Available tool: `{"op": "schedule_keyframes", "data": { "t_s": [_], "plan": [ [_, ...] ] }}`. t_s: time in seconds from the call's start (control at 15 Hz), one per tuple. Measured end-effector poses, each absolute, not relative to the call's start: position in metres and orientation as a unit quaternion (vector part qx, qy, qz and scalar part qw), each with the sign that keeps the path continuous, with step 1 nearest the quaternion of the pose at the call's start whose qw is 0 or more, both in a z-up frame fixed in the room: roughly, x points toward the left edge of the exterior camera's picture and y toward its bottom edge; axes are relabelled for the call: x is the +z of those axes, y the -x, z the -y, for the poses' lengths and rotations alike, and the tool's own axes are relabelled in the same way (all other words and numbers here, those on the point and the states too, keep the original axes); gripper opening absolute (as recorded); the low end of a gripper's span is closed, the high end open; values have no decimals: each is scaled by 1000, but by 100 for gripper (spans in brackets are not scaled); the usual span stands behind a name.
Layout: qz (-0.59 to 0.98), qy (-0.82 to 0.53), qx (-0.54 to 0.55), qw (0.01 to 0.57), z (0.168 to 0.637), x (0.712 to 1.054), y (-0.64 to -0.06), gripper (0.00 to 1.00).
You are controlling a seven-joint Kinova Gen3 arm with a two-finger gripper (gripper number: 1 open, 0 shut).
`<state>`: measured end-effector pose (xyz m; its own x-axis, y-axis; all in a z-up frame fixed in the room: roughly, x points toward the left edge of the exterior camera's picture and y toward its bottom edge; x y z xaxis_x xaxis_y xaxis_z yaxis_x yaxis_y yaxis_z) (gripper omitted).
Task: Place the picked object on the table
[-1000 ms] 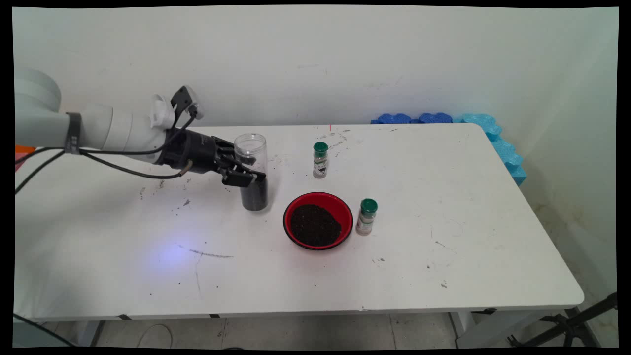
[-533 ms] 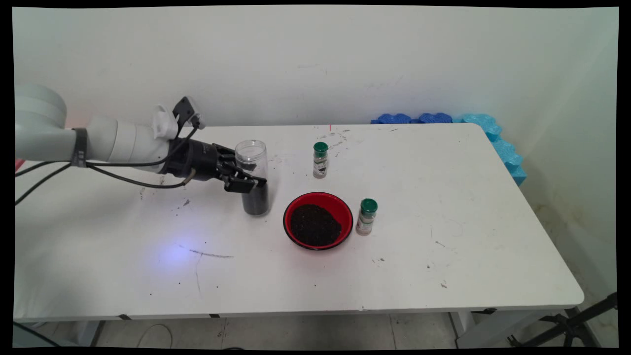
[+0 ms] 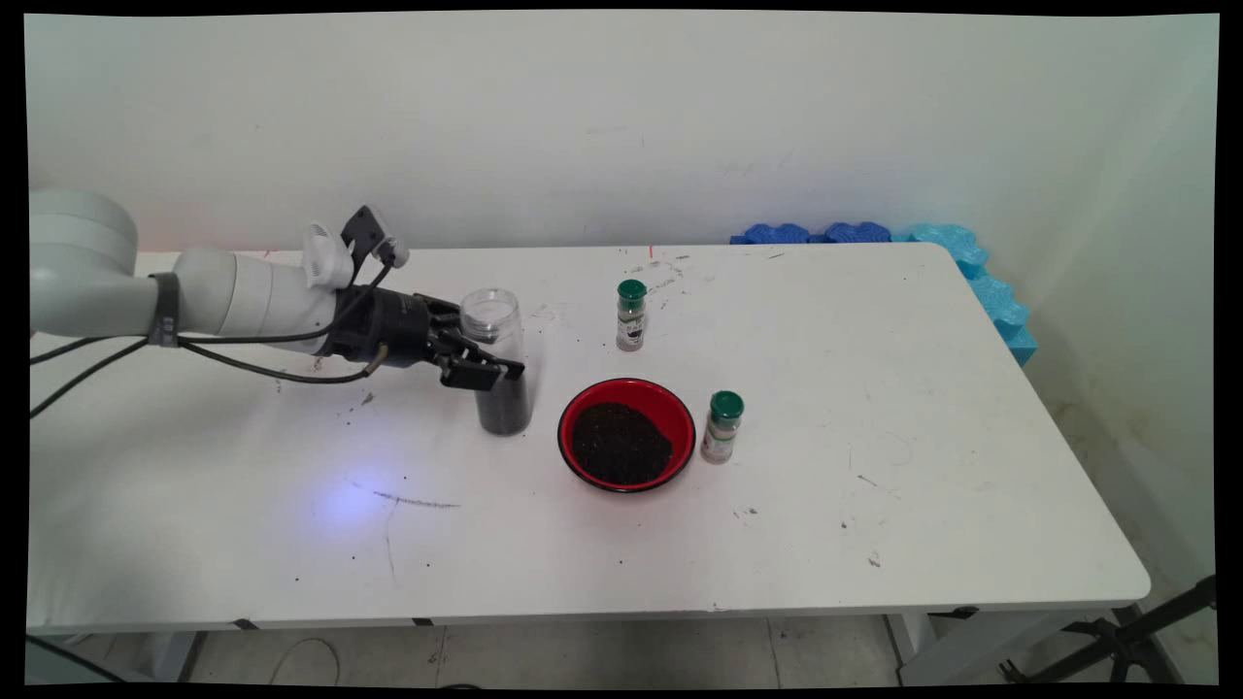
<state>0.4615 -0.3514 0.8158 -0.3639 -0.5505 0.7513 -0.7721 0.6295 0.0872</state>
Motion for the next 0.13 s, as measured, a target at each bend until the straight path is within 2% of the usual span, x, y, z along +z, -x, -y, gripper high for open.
{"op": "schedule_keyframes", "data": {
  "t_s": [0.13],
  "plan": [
    [813, -408, 143, 391, 351, 814, -462, 100]
  ]
}}
